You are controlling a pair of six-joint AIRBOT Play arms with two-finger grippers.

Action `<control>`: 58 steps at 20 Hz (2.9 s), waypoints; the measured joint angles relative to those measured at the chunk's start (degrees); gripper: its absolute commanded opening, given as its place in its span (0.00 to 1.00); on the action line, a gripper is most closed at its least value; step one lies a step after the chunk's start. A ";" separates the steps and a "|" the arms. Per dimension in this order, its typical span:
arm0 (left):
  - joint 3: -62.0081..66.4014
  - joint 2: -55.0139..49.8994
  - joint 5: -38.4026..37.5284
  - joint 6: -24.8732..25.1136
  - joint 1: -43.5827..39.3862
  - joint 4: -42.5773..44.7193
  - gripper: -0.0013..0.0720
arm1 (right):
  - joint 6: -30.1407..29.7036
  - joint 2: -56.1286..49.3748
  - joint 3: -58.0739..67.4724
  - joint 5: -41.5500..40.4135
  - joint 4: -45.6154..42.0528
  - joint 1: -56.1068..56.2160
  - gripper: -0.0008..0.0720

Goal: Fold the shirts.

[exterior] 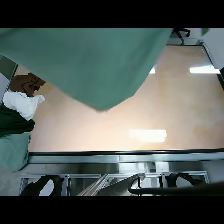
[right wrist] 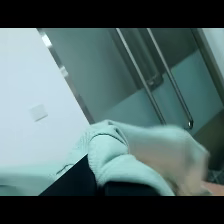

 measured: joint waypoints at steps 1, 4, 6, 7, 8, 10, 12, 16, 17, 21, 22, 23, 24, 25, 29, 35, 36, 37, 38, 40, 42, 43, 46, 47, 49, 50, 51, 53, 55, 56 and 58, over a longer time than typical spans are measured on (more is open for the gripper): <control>3.48 -1.03 -1.31 -0.42 0.59 -0.07 0.03 | 1.01 0.92 1.09 0.00 -0.90 -0.33 0.04; 5.42 -3.15 -4.92 -1.01 1.46 -2.67 0.03 | 4.74 1.64 2.67 2.86 -5.25 -0.87 0.04; 1.66 -3.74 -6.32 -0.98 1.73 -3.63 0.03 | 7.39 1.09 2.32 7.04 -8.17 -0.66 0.04; -1.07 -3.87 -6.91 -0.57 1.77 -4.22 0.03 | 8.37 0.74 1.33 8.72 -9.75 -0.07 0.04; -4.61 -4.02 -7.45 0.17 1.84 -4.52 0.03 | 9.11 0.44 -0.24 9.90 -11.69 0.87 0.04; -12.33 -4.22 -7.67 1.90 1.90 -4.63 0.03 | 10.21 -0.17 -5.79 10.80 -16.48 4.02 0.04; -21.11 -4.52 -6.78 4.52 1.90 -5.05 0.03 | 10.19 -1.29 -12.70 8.96 -21.73 7.48 0.04; -37.97 -9.20 1.27 10.75 1.70 -5.11 0.03 | 5.64 -7.74 -26.82 -3.13 -28.65 12.33 0.04; -40.76 -11.37 4.11 12.39 1.40 -5.14 0.03 | 4.11 -10.32 -28.68 -6.45 -29.20 12.76 0.04; -43.47 -21.33 14.08 17.27 0.33 -5.25 0.96 | -2.19 -20.20 -30.75 -15.17 -28.02 13.60 0.54; -42.12 -23.58 14.40 17.81 0.61 -5.22 0.96 | -3.26 -21.59 -30.36 -15.61 -27.87 13.31 0.54; -40.30 -25.38 13.62 18.21 1.27 -5.07 0.96 | -4.11 -22.21 -29.79 -15.10 -28.06 12.70 0.54; -38.51 -26.67 11.82 18.16 2.10 -4.44 0.96 | -4.85 -22.25 -29.24 -13.03 -28.87 11.58 0.54; -36.41 -27.76 9.33 17.33 3.39 -2.75 0.96 | -4.92 -21.73 -28.92 -11.13 -30.14 10.08 0.54; -34.75 -27.36 -1.27 13.25 8.85 6.69 0.96 | 1.01 -16.57 -28.85 0.59 -41.88 1.57 0.86; -53.62 -20.63 -3.34 12.85 14.32 12.66 0.96 | 9.33 -11.45 -38.40 9.86 -58.49 -4.85 0.86; -56.92 -20.09 -2.23 13.22 14.62 13.00 0.96 | 9.55 -11.34 -40.26 9.97 -59.49 -5.14 0.86; -59.71 -19.89 -1.18 13.68 14.82 13.16 0.96 | 9.57 -11.37 -42.05 9.99 -60.33 -5.33 0.85; -61.92 -19.93 -0.28 13.92 14.95 13.25 0.96 | 9.55 -11.65 -43.50 9.97 -60.94 -5.51 0.85; -64.98 -20.72 1.14 15.37 15.12 11.69 0.96 | 9.27 -12.74 -45.48 9.73 -61.68 -5.68 0.85; -66.64 -22.36 1.44 17.62 15.12 7.89 0.89 | 8.26 -14.43 -46.51 9.62 -61.31 -5.75 0.84; -67.08 -23.28 1.44 18.43 14.91 6.54 0.87 | 7.50 -15.26 -46.75 9.77 -59.87 -5.75 0.84; -67.73 -26.21 -0.48 19.96 13.22 3.45 0.82 | 5.14 -17.75 -47.23 10.23 -55.54 -5.77 0.80; -67.84 -27.15 -0.85 20.26 12.37 3.26 0.82 | 4.28 -18.49 -47.32 9.92 -54.34 -5.77 0.61; -68.00 -28.72 -0.98 20.65 10.73 3.37 0.37 | 3.17 -19.78 -47.52 8.90 -52.85 -5.79 0.31; -68.11 -29.57 -0.94 20.76 9.88 4.17 0.16 | 2.47 -20.22 -47.56 8.76 -52.15 -5.79 0.31; -68.17 -30.14 -0.83 20.81 9.27 4.61 0.03 | 1.70 -20.57 -47.58 8.72 -51.04 -5.77 0.04; -68.00 -30.71 -0.98 21.00 8.48 4.98 0.03 | 0.44 -21.05 -47.65 8.68 -48.54 -5.77 0.03; -66.84 -30.67 -1.73 21.16 8.07 5.51 0.03 | -1.18 -20.70 -47.28 11.96 -42.93 -5.86 0.03; -65.64 -29.90 -2.10 21.14 7.89 6.67 0.03 | -1.64 -20.24 -46.73 14.08 -40.22 -5.99 0.03; -60.57 -25.83 -5.81 20.74 7.85 2.89 0.03 | -2.36 -17.97 -43.87 19.39 -32.28 -6.73 0.03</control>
